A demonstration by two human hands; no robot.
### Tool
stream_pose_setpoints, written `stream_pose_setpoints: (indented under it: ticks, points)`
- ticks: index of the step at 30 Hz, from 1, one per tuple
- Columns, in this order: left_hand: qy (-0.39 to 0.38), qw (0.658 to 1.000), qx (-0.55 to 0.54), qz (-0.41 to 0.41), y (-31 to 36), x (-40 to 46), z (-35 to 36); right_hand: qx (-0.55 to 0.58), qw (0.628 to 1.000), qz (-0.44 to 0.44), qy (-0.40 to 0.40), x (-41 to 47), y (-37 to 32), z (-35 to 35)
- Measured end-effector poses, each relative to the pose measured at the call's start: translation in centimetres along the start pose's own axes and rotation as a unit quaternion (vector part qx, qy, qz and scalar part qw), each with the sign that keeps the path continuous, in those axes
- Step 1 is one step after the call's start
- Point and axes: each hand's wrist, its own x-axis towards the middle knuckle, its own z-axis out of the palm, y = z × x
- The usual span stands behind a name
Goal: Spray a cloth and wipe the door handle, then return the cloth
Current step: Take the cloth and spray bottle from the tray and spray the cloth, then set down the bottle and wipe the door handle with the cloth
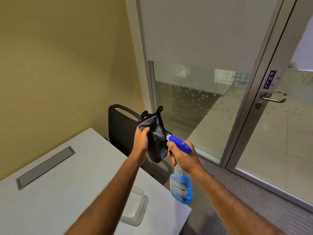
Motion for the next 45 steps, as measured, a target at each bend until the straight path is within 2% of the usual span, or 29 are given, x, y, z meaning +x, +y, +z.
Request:
stream_pose_setpoints:
  ticks: [4,12,16,22,35,37,40,42,45]
  points:
    - [-0.003,1.000,-0.007,0.002,0.1,1.8,-1.8,-0.051,0.998,0.016,-0.037,-0.4,2.3,2.0]
    - [-0.019,1.000,-0.014,-0.006,-0.7,5.5,-5.2,-0.075,0.996,0.044,-0.029,0.2,7.0,5.3]
    - [-0.025,0.999,-0.002,-0.027,-2.7,7.1,-7.1,-0.065,0.997,0.033,-0.028,0.5,9.6,7.0]
    - [-0.036,0.996,0.013,-0.074,-5.9,8.7,-10.2,-0.097,0.992,0.080,-0.025,-0.1,16.2,9.4]
    - [-0.048,0.990,0.037,-0.130,-9.5,11.5,-10.9,-0.045,0.984,0.171,0.002,-2.2,24.9,11.5]
    - [-0.062,0.989,0.034,-0.130,-9.6,11.4,-10.0,-0.052,0.983,0.173,-0.011,-2.3,26.1,10.9]
    - [-0.088,0.988,0.034,-0.122,-9.7,11.0,-8.5,-0.082,0.977,0.180,-0.084,-2.2,26.7,9.8]
    - [-0.100,0.987,0.035,-0.121,-9.8,10.5,-7.3,-0.143,0.964,0.182,-0.132,-2.2,25.6,9.0]
    - [-0.105,0.987,0.037,-0.117,-9.7,9.8,-5.3,-0.242,0.947,0.123,-0.174,-2.4,23.5,7.2]
